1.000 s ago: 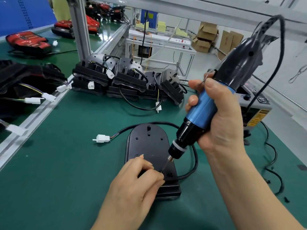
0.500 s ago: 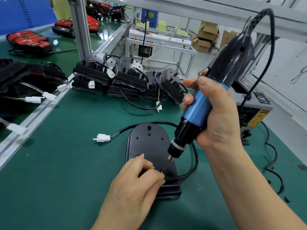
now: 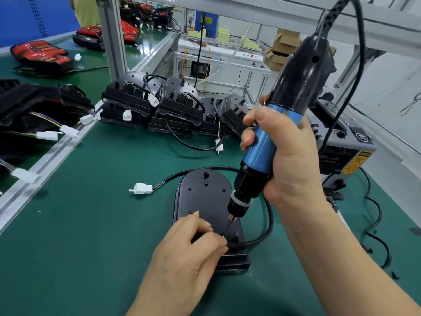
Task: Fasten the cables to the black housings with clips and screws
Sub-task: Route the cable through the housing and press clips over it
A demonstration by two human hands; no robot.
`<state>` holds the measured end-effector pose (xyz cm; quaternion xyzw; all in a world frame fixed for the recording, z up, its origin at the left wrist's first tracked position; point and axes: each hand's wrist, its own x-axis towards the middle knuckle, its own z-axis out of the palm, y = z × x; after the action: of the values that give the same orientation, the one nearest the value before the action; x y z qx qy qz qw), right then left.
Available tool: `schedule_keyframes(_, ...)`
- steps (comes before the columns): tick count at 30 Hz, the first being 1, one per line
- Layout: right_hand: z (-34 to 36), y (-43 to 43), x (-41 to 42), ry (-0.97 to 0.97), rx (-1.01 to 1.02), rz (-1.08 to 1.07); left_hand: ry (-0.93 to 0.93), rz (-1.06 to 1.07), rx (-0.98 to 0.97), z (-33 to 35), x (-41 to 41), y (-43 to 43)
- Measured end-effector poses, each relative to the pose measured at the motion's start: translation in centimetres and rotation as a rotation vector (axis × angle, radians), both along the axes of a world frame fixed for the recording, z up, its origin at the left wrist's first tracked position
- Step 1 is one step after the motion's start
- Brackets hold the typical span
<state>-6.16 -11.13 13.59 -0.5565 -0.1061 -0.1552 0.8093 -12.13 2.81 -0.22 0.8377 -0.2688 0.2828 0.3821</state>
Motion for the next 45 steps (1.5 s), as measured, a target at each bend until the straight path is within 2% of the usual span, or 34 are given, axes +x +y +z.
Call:
schedule_keyframes(11,-0.1,0.4,0.0,-0.031,-0.079,0.024,0.018,-0.002,0.006,0.0,0.0,0.1)
schedule_keyframes(17,-0.5,-0.7,0.4,0.023,-0.006,0.009,0.026,-0.017,0.004,0.1,-0.1,0.2)
schedule_keyframes(21,-0.5,-3.7,0.3,0.107,0.134,-0.095,0.013,-0.021,0.015,0.0,0.1,0.3)
schedule_keyframes(28,-1.1,-13.1,-1.7,0.138,0.297,-0.357,0.004,-0.036,-0.013,0.0,0.1,0.4)
schedule_keyframes(30,-1.8,-15.7,-2.3,0.197,0.329,-0.435,0.005,-0.039,-0.015,0.1,0.1,0.4)
schedule_keyframes(35,-4.9,-20.3,-2.9,0.481,0.324,-0.681,0.003,-0.054,-0.022,0.2,0.1,0.4)
schedule_keyframes(40,-7.6,-21.6,-2.6,0.657,0.234,-0.723,0.017,-0.061,-0.019,0.3,0.1,0.4)
schedule_keyframes(45,-8.6,-22.0,-1.7,0.717,0.121,-0.705,0.022,-0.069,-0.019,0.3,0.2,0.4)
